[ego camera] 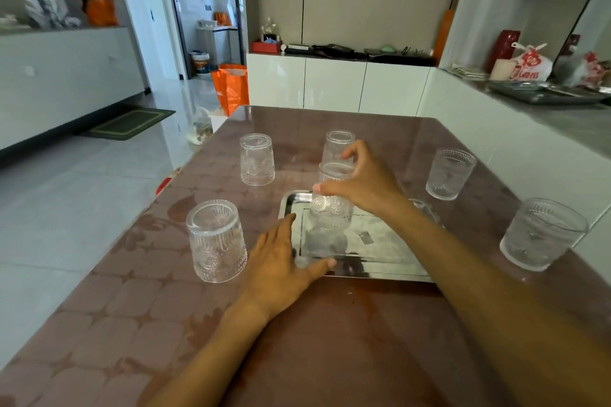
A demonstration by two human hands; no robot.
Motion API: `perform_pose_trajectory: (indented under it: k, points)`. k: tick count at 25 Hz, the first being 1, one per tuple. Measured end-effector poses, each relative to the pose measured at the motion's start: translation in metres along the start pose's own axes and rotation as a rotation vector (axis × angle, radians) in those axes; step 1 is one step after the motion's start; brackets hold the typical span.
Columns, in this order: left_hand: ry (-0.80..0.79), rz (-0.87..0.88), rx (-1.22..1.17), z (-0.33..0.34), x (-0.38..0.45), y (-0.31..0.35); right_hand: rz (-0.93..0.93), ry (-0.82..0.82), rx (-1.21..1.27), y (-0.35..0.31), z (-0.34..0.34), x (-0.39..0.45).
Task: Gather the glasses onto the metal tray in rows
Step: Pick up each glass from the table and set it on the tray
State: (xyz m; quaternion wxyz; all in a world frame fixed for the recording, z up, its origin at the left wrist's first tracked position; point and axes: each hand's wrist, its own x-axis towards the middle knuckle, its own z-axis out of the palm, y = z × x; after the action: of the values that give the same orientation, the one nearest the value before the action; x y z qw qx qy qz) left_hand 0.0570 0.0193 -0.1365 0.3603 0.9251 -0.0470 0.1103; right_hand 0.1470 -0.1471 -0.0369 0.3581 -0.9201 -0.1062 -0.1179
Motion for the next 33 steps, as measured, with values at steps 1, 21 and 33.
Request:
perform_pose_trajectory:
  k: [1, 21, 33]
  points:
    - [0.002, 0.004, -0.007, 0.001, 0.001, -0.001, -0.014, 0.016, -0.047, 0.003, 0.014, 0.001]
    - [0.606, 0.243, 0.102, -0.049, -0.032, 0.000, -0.155, 0.086, 0.149, 0.025, 0.038, -0.070]
    - [0.297, -0.016, -0.371, -0.077, -0.033, -0.015, -0.191, -0.241, 0.486, -0.028, 0.035, -0.127]
